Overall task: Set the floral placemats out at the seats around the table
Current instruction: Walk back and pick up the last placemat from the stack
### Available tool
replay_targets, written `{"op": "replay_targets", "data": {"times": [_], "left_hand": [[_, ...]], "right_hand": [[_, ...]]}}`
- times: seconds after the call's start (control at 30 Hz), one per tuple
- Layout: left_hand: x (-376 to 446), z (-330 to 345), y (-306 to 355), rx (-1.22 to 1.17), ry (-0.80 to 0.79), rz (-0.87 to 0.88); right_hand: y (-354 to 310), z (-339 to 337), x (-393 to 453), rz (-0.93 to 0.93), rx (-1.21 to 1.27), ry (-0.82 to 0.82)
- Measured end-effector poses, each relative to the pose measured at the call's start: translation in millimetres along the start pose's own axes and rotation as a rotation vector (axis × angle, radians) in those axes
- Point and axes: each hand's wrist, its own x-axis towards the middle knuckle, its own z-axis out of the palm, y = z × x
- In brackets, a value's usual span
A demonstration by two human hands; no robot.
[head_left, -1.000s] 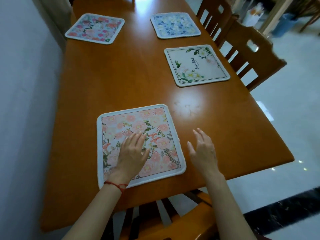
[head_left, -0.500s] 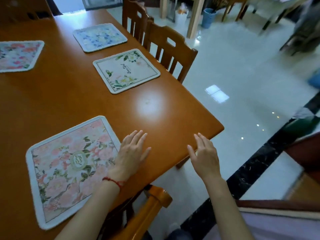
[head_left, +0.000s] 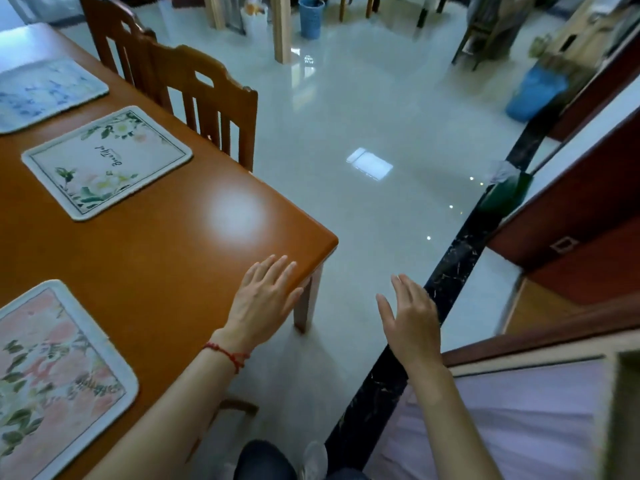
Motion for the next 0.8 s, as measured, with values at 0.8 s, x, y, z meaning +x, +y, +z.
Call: {"op": "replay_targets", "data": {"times": [0.8], "left_hand": [[209.1,25.9,76.1,-0.095,-0.093,0.173]], "right_hand": [[105.3,-0.7,140.7,0.269,-0.019,0.003]]}}
